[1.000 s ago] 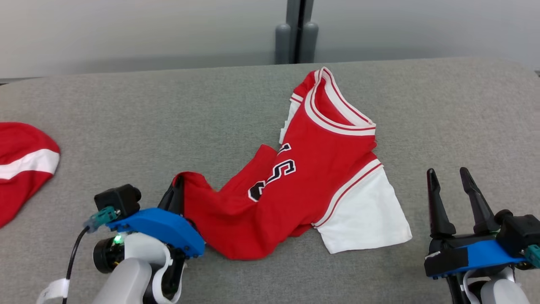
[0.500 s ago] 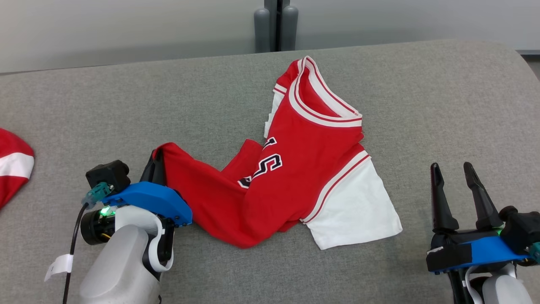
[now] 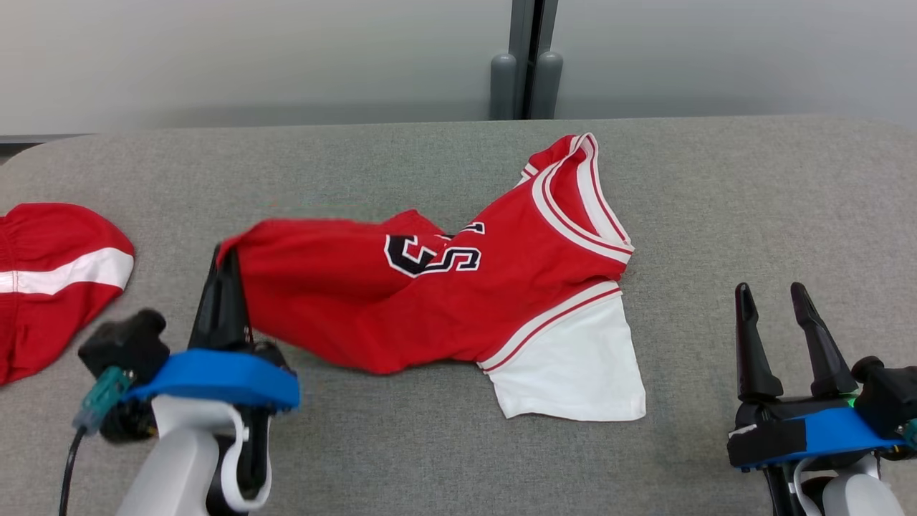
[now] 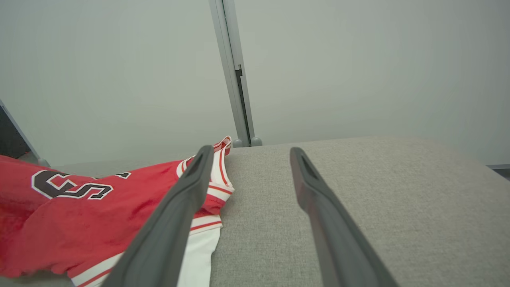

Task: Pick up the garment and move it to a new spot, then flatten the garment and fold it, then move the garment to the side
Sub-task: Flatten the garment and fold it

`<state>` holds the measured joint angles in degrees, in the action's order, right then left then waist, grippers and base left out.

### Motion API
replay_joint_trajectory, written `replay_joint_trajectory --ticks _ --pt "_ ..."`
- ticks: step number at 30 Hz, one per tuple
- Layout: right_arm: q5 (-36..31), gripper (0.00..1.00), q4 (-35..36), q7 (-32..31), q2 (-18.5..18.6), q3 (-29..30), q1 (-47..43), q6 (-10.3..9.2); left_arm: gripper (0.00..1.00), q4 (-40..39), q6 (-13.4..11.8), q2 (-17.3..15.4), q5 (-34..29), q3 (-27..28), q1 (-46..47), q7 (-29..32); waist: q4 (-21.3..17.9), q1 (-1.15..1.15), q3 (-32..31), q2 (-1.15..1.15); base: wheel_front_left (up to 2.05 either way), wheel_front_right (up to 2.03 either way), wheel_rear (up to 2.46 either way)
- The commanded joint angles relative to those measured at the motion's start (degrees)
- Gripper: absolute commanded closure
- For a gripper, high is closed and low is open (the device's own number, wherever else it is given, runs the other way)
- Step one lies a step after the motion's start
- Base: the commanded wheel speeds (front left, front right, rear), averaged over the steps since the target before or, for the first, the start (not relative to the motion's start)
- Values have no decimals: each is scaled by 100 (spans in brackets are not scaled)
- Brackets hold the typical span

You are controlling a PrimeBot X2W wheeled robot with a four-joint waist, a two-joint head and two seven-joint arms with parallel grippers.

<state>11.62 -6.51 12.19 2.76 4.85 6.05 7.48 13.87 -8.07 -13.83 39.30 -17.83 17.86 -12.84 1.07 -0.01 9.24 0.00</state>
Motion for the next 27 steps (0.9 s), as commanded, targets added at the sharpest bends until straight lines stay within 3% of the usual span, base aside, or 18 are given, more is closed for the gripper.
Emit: replay_joint_trajectory --ticks 1,6,7,8,16,18,23,27 --pt "12 0 2 19 23 1 -63 3 100 -195 -138 -74 42 24 -324 126 6 1 -9 0 0 0 0" --pt "10 0 25 31 24 69 -134 3 100 -787 -586 -214 241 -49 -1467 746 69 1 -10 0 0 0 0" --pt "4 0 22 25 24 75 -133 3 60 -813 -664 -216 236 -128 -1620 905 72 1 -13 0 0 0 0" --pt "-4 0 24 7 24 83 -120 3 0 -833 -717 -231 219 -180 -1699 1003 75 1 -13 0 0 0 0" --pt "18 0 83 -33 23 -25 -19 3 0 -1203 -961 -697 -327 -467 -1242 1558 -12 1 16 0 0 0 0" --pt "61 0 87 -10 24 -123 21 3 0 -1245 -836 -878 -644 -687 -500 1914 -188 1 118 0 0 0 0" --pt "118 0 99 34 23 -229 123 3 0 -321 -424 -656 -744 -1153 545 2508 -537 1 364 0 0 0 0" --pt "168 0 126 83 21 -356 233 3 0 619 -265 -595 -981 -1386 1195 2681 -894 1 660 0 0 0 0"
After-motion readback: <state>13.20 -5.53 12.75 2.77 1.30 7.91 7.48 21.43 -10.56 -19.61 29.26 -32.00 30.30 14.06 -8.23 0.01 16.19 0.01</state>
